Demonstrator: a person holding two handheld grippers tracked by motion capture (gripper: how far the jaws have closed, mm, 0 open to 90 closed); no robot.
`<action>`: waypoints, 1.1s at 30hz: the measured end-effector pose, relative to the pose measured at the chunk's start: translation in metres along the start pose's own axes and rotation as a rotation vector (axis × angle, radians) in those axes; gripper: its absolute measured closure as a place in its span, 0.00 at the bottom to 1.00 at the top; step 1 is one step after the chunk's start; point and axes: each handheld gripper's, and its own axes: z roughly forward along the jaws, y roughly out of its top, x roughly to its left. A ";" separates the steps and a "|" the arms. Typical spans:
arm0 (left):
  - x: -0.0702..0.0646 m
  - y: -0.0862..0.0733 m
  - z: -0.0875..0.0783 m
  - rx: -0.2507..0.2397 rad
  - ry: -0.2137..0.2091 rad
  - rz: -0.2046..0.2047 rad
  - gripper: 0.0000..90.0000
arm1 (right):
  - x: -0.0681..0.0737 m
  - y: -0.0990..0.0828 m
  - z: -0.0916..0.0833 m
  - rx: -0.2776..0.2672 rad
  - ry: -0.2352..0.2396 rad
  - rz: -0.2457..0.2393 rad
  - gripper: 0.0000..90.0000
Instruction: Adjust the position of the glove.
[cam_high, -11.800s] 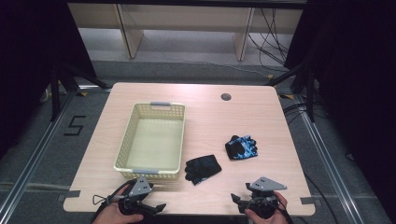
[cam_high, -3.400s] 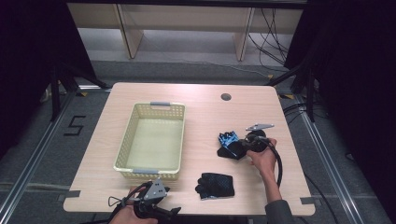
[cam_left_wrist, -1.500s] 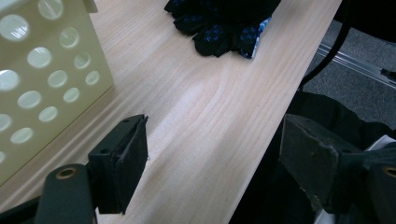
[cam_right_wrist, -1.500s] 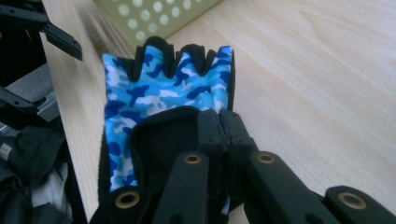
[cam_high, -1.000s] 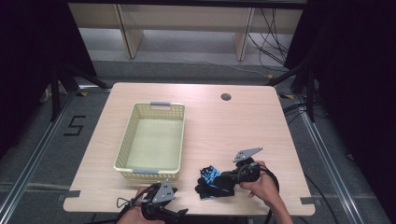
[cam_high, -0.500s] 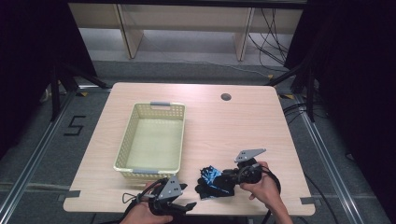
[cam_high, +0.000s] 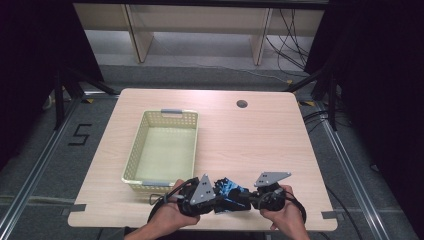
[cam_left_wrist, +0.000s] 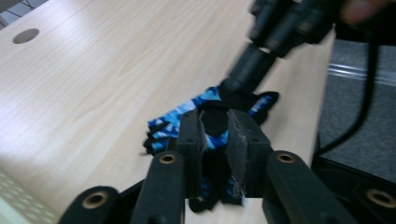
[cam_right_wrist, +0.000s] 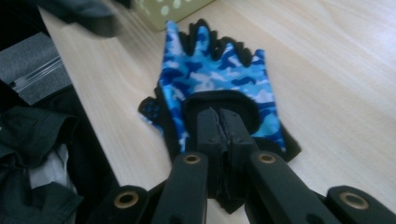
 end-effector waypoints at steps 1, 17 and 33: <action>0.003 0.002 0.005 -0.002 0.015 0.000 0.87 | 0.002 0.000 0.000 0.001 -0.002 -0.005 0.98; -0.008 -0.032 0.027 0.141 -0.071 -0.056 0.88 | 0.010 -0.013 0.014 0.095 -0.047 -0.006 0.98; -0.018 -0.044 0.038 0.181 -0.075 -0.032 0.86 | -0.025 -0.029 -0.002 -0.073 -0.068 0.305 0.79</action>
